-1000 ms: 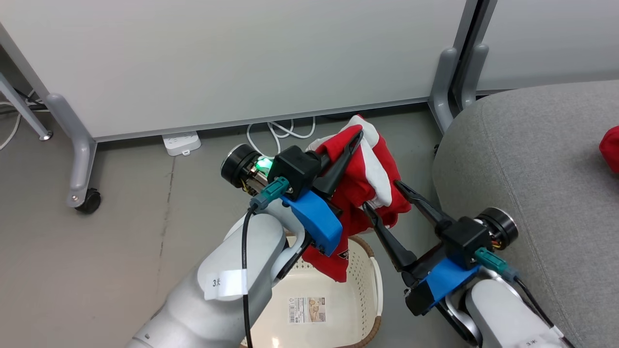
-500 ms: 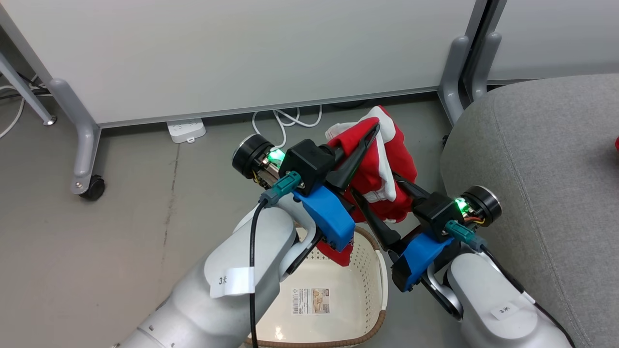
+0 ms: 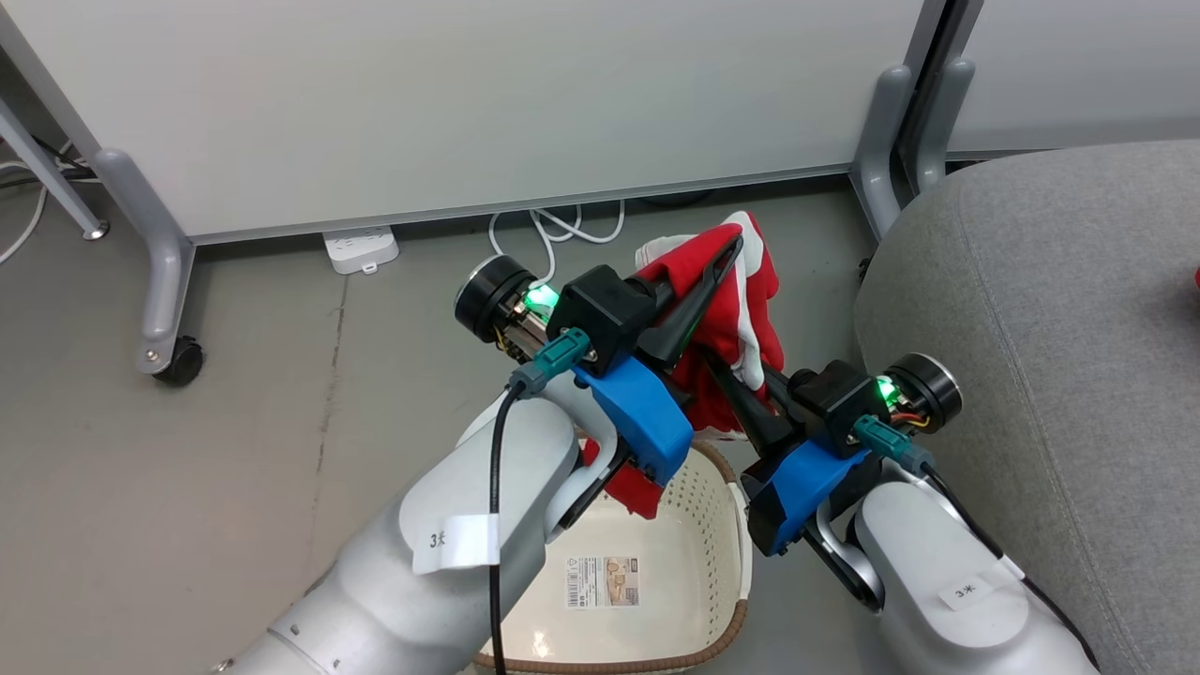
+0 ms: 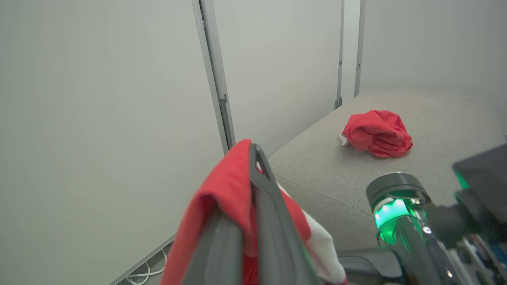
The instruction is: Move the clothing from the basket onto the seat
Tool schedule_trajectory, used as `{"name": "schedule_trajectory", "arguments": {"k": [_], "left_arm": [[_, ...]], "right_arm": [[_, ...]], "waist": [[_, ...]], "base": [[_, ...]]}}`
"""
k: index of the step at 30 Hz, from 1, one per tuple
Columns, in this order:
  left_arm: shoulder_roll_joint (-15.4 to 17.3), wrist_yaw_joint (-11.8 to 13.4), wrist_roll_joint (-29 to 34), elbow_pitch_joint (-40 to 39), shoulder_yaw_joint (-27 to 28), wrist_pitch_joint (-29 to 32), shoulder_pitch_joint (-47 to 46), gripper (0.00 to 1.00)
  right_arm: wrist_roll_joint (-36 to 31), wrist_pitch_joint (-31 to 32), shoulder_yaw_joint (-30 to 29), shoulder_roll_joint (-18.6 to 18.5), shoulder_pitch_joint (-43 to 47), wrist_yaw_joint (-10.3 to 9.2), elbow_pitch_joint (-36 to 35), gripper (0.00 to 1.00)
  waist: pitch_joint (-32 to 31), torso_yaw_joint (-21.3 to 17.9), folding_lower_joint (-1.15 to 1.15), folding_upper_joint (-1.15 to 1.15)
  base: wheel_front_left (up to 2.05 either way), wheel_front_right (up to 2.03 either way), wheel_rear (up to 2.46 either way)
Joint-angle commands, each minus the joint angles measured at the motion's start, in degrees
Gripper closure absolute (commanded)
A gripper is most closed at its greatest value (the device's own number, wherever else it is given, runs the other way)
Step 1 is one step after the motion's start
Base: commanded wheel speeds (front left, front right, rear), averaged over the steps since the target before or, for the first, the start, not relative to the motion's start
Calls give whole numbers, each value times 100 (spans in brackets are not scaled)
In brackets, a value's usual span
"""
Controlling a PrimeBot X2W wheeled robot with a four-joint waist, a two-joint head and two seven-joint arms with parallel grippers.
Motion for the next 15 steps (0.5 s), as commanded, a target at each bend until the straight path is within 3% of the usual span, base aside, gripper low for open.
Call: {"name": "schedule_trajectory", "arguments": {"k": [1,15], "left_arm": [[-3,31,-12,18,-13,-27,-71,100],[-3,32,-12,42,-48,-27,-52,100]], "right_arm": [[41,-2,-12,-7,-66,1,0,100],[113,-3,-25,-36,-34,1,-69,100]], "waist": [[-1,-6,0,0],[13,-13,0,0]], "base": [[0,0,0],[0,0,0]]}}
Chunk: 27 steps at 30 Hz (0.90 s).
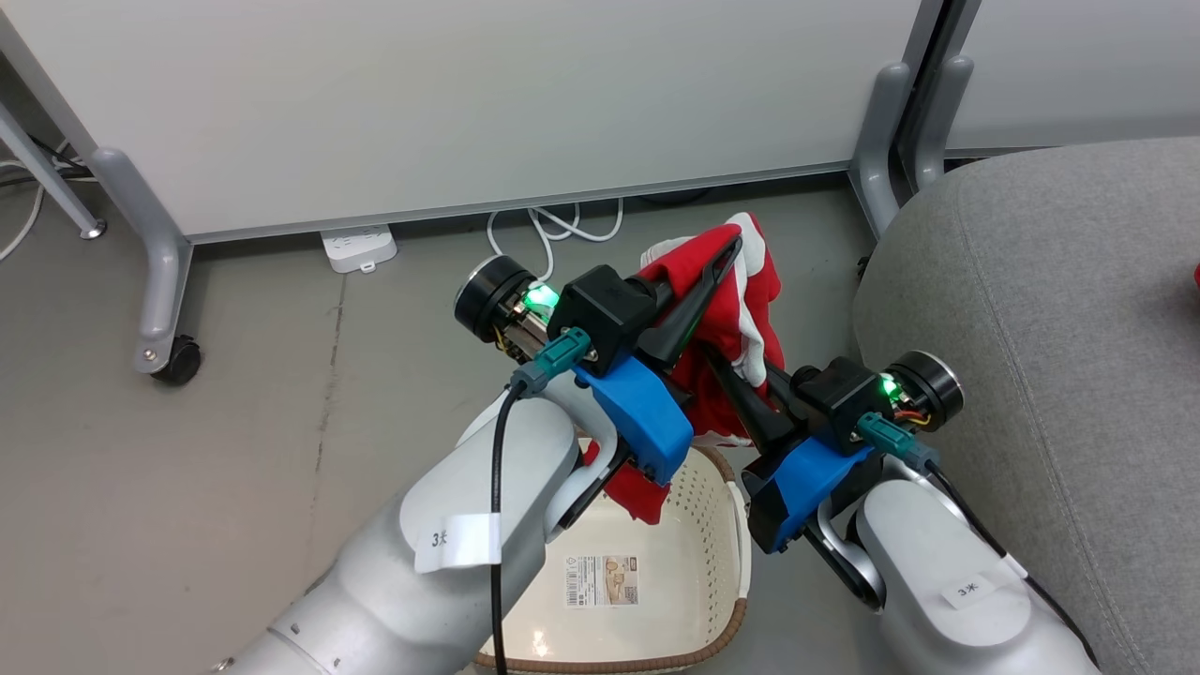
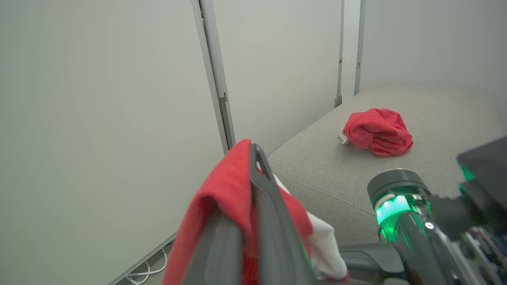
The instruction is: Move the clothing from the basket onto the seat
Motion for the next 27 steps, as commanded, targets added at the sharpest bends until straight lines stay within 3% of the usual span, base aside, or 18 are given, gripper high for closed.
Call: {"name": "schedule_trajectory", "arguments": {"k": [1,8,9,10,11,27], "left_arm": [[-3,23,3,14,-20,-27,-36,100],[-3,11,47,58,-38,-27,25,100],[-3,10,51,68,-40,-27,38,88],[-3,18,53,80,-42,-27,48,58],[-3,36,57,98,-50,-27,55,0],[-3,71,57,159,-141,-27,88,0]], "right_arm": [[53,-3,-6,-16,-33,1,-19,100],[84,-3,2,-18,11,1,-64,100],[91,-2,-9,-17,18,1,-73,100],[99,-2,-22,-14,24,1,-81,100],[105,-3,-35,-12,28,1,-88,100],[211,-3,-279,-7,61,1,-218,100]], "waist": [[-1,1,0,0],[-9,-19,0,0],[-9,-24,0,0],[-8,-29,0,0],[-5,-32,0,0],[125,-132,0,0]], "base": [[0,0,0],[0,0,0],[0,0,0],[0,0,0],[0,0,0],[0,0,0]]}}
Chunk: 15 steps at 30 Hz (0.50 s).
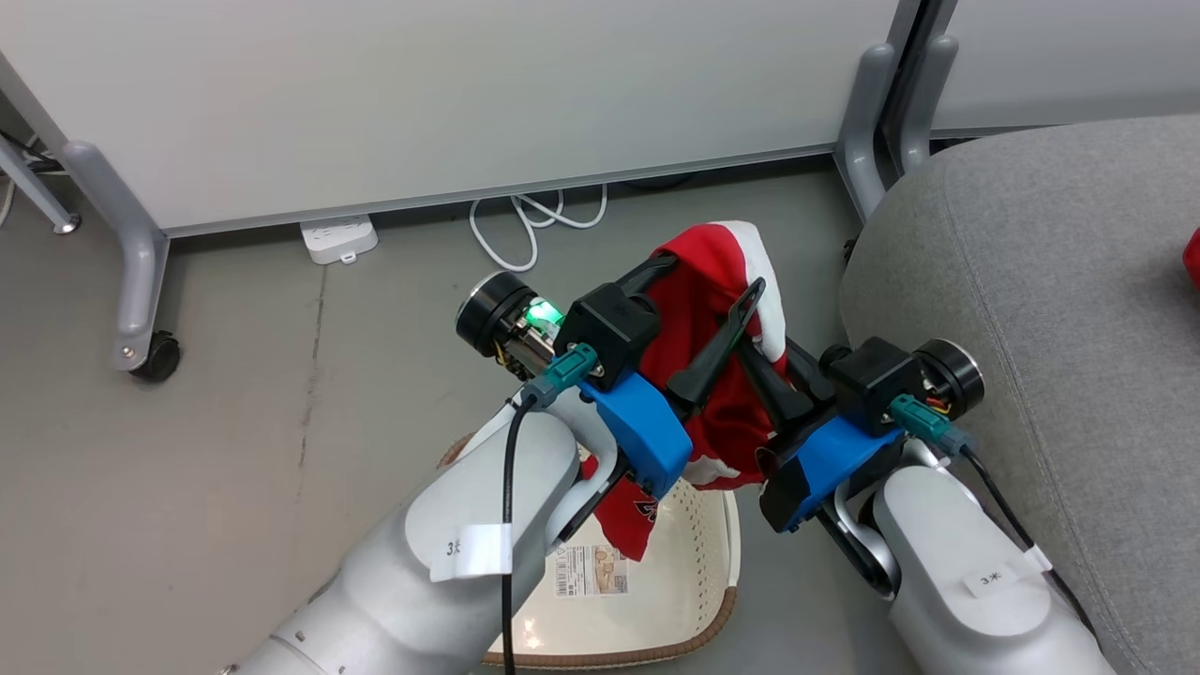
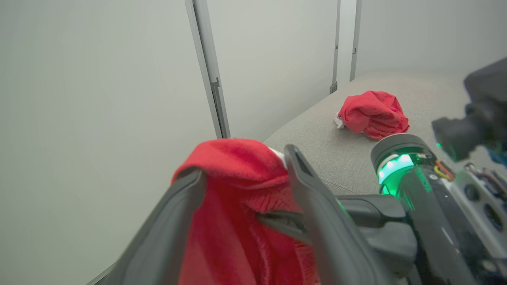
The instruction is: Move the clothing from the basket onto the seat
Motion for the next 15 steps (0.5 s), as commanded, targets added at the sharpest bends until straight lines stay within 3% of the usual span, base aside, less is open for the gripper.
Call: {"name": "schedule_trajectory", "arguments": {"k": [1,15], "left_arm": [[-1,11,14,21,-3,-27,30,0],[6,-14,247,194,103,-26,33,0]], "right_arm": [[24,-3,-46,-8,29,1,-33,100],[-19,-2,-736,-14,30,1,-436,100]], "waist": [[28,-22,0,0],[388,-438,0,0]], "base": [[0,0,0],[0,0,0]]}}
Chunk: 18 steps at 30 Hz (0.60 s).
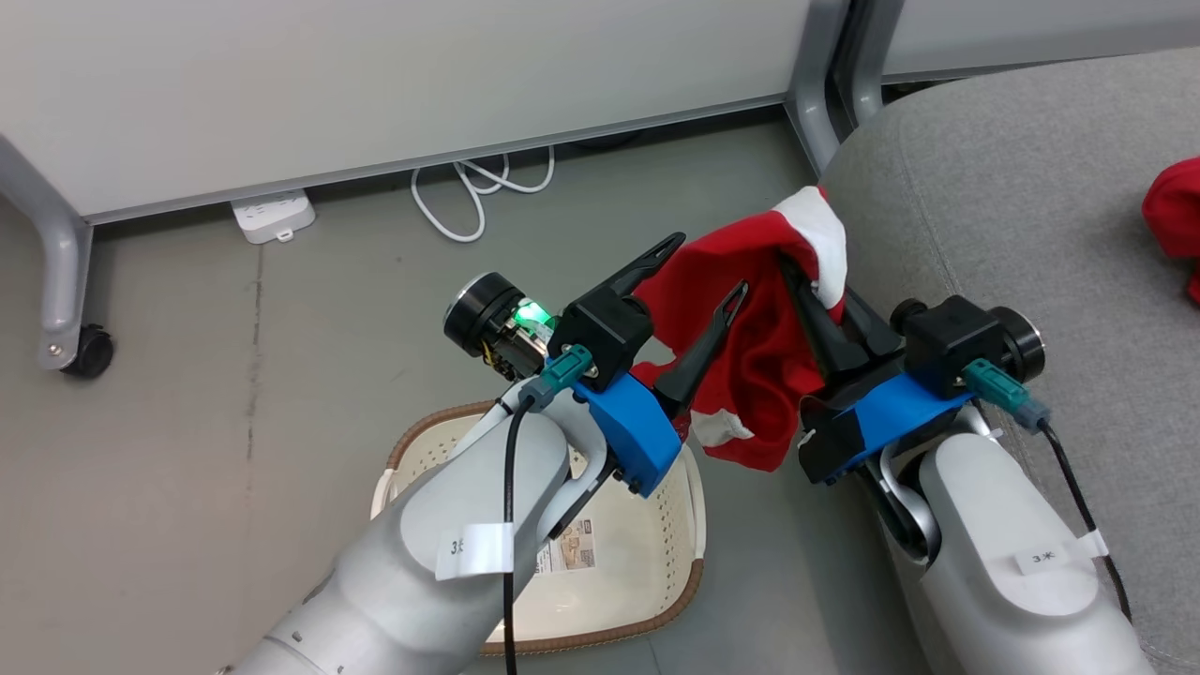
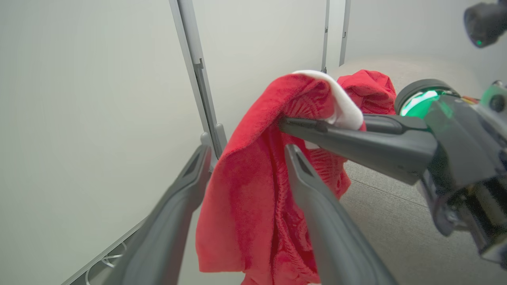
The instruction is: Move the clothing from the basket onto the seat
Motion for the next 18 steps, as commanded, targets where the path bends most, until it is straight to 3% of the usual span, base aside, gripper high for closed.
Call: {"name": "schedule_trajectory", "arguments": {"k": [1,18], "left_arm": [[9,-22,40,24,40,-25,29,0],[39,-109,350,36,117,-25,-32,0]], "right_arm": [[-16,-4,-72,-10,33,1,-64,100],[-33,-4,-1131,-27,257,1,-671,100]], "waist": [[74,-96,0,0],[384,-949,0,0]], "base": [[0,0,0],[0,0,0]]}}
